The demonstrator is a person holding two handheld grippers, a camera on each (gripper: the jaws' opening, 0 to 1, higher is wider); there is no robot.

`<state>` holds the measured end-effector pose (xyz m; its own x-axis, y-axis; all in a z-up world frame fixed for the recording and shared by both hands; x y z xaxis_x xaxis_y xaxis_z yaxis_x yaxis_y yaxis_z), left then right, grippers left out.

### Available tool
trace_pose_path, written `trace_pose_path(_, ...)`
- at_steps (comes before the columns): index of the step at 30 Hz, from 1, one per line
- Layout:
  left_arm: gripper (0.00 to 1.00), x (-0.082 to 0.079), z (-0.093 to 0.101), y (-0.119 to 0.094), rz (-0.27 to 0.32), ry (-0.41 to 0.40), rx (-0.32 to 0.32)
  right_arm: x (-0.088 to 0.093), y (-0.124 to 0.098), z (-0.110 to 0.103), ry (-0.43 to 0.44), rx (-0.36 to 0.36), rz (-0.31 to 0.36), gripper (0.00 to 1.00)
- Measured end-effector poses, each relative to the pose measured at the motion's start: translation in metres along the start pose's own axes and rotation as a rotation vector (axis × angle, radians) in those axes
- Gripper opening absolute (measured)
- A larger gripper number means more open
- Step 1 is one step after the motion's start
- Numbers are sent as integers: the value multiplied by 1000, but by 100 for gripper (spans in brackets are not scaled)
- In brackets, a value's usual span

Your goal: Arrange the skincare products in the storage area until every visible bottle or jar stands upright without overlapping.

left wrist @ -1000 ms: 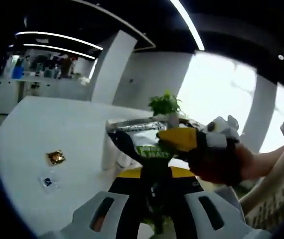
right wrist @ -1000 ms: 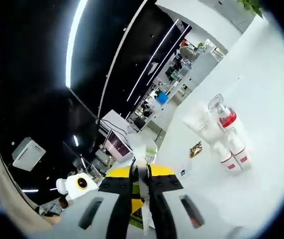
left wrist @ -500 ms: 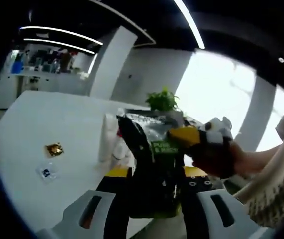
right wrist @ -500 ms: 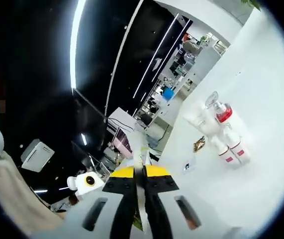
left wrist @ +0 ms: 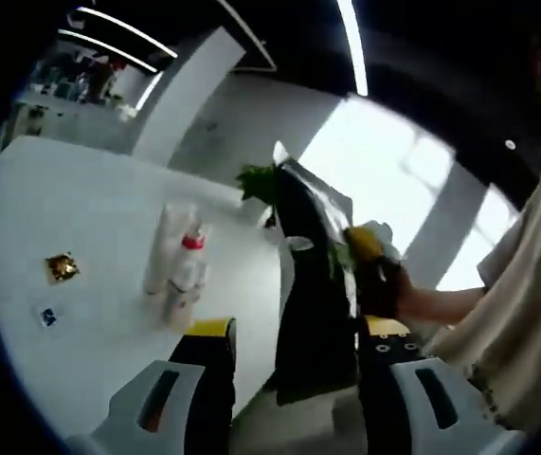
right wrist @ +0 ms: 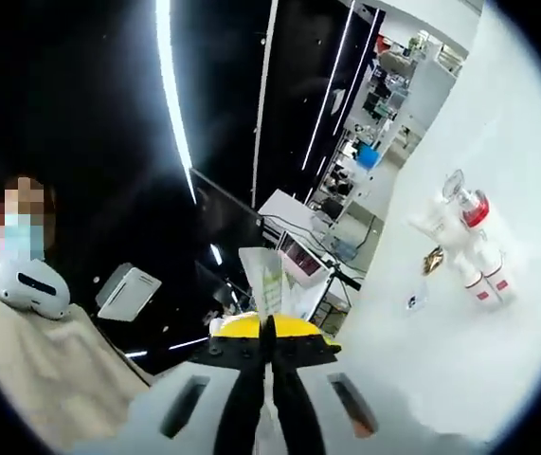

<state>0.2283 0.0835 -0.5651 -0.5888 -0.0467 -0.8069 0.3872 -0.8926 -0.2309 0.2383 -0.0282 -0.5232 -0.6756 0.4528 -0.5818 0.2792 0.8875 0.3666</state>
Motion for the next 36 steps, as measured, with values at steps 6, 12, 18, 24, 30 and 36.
trace_pose_path(6, 24, -2, 14, 1, -1, -53, 66, -2, -3, -1, -10, 18, -35, 1)
trace_pose_path(12, 1, -3, 16, 0, 13, -197, 83, -5, -14, 7, -41, 90, -36, 1)
trace_pose_path(18, 0, -6, 22, 2, 58, -262, 101, -15, -14, 5, -176, 110, 79, 4)
trace_pose_path(24, 0, -10, 29, 1, 115, -315, 134, -10, -8, 0, -97, 78, 177, 21)
trace_pose_path(30, 0, -18, 28, -1, 171, -368, 145, 15, -4, 5, -68, 93, 160, 22)
trace_pose_path(36, 0, -36, 19, -7, 236, -395, 134, 30, -2, 9, -32, 100, 172, 17)
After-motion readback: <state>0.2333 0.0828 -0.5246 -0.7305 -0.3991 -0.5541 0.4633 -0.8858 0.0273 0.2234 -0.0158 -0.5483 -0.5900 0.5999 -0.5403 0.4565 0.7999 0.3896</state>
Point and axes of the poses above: the point that each gripper's makers call its tool centre point, and the gripper's own axes: y roughly forward along the fingers, z roughly to its right, x roughly out of its underside, the point moved 4 cm from there along -y, roughly backward along the fingers, and after that the axes turned 11 degrees about -x, right-handed, at the moved point
